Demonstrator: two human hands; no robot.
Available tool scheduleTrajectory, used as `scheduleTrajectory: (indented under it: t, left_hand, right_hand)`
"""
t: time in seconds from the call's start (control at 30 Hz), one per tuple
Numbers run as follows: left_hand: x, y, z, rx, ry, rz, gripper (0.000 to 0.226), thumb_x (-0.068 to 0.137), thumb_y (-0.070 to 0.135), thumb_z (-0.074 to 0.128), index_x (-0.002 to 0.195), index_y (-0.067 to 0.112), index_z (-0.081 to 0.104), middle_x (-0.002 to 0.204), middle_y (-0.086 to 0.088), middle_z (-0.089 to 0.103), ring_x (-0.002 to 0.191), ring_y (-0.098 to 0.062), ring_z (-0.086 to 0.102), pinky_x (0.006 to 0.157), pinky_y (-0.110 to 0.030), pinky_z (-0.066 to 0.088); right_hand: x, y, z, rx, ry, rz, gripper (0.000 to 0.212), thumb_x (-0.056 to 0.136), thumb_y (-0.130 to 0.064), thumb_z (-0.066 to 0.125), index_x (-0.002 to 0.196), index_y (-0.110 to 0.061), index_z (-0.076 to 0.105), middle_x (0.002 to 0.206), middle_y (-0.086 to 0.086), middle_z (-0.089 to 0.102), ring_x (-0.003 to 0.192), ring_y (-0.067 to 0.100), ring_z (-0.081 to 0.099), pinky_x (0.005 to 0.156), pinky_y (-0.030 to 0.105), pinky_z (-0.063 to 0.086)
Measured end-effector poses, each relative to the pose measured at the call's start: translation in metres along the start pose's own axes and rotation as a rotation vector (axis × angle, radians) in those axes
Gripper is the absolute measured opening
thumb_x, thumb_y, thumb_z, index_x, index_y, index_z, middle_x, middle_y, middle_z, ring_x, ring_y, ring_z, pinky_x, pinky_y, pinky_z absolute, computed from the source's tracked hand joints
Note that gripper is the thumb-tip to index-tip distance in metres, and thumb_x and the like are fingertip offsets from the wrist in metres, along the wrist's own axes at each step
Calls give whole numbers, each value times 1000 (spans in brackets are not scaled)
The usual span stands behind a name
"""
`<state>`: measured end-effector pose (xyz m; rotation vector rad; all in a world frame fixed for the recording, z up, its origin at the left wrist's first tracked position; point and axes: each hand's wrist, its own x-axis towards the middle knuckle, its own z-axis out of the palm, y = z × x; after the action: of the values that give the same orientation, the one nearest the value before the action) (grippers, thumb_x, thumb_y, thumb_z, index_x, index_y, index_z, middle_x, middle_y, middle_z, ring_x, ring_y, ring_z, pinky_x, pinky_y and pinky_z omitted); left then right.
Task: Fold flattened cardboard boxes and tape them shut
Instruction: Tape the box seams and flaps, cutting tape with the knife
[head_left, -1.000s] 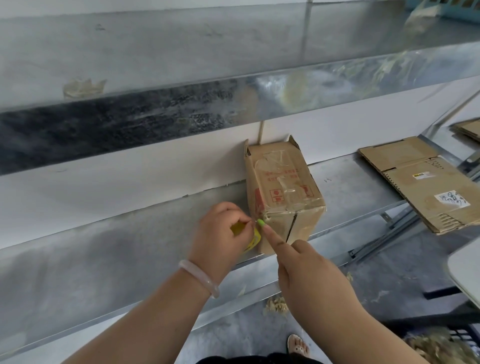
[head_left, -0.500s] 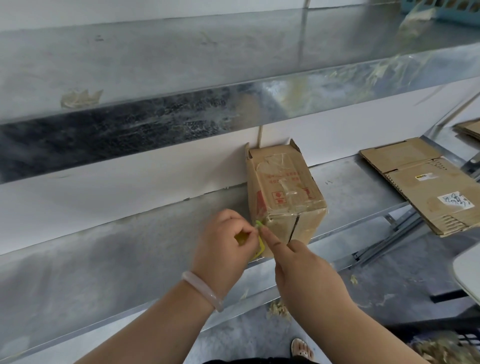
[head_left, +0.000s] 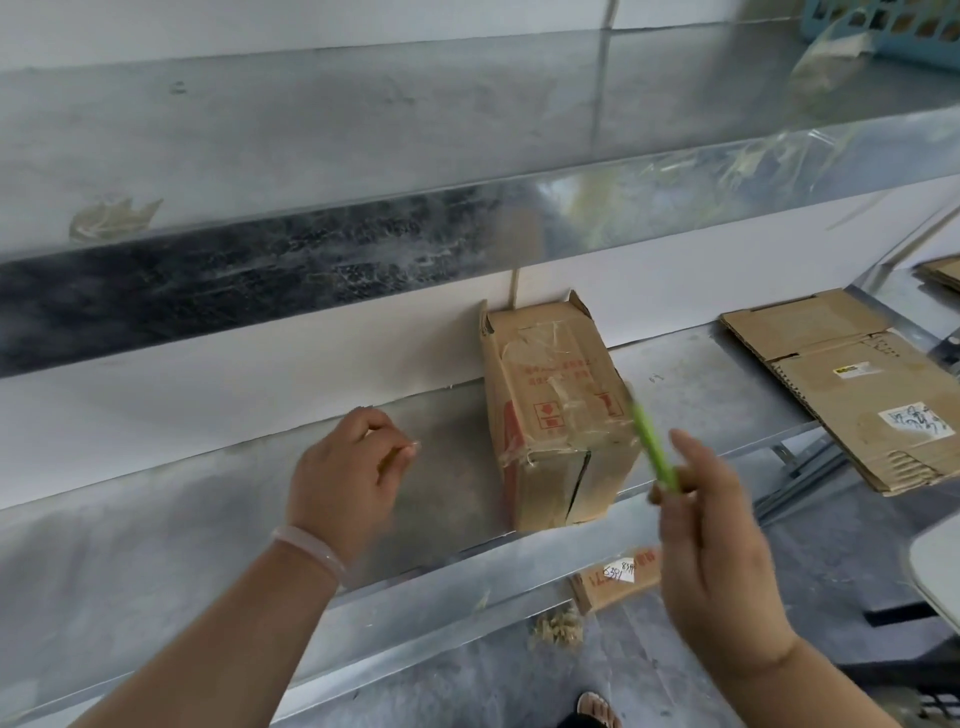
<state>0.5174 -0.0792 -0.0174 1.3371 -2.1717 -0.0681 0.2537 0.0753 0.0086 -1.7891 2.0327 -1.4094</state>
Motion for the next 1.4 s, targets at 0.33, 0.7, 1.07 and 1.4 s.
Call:
scheduleTrajectory:
  t: [0.33, 0.7, 1.07, 1.4]
  left_hand:
    - [-46, -30, 51, 220, -16, 99, 28, 82, 40, 51, 72, 29, 74, 89, 7, 65, 85, -15, 51, 77, -34, 34]
    - [-61, 29, 36, 93, 2, -215, 47, 91, 34, 42, 124, 9, 64, 126, -8, 61, 115, -28, 57, 95, -41, 43]
    - [-34, 181, 40, -988, 133, -572, 62, 97, 42, 38, 151, 27, 12, 154, 22, 26, 142, 1, 22, 116, -38, 28]
    - [12, 194, 45, -728, 254, -854, 52, 86, 42, 65, 134, 34, 45, 112, 12, 41, 92, 35, 31, 81, 6, 30]
  right_hand:
    - [83, 128, 31, -334, -358, 515, 42, 97, -6, 49, 136, -18, 53, 99, 8, 57, 73, 20, 60, 64, 39, 57]
    - [76, 107, 21, -57, -361, 448, 53, 104, -27, 38, 155, -30, 24, 157, -4, 27, 144, 15, 25, 118, 38, 23]
    - [53, 18, 24, 685, -422, 433, 61, 89, -66, 40, 143, -57, 12, 155, -32, 17, 140, -16, 15, 119, 24, 19]
    - [70, 3, 36, 601, -261, 543, 69, 82, -32, 74, 144, -35, 43, 117, -15, 67, 104, -2, 64, 90, 21, 55]
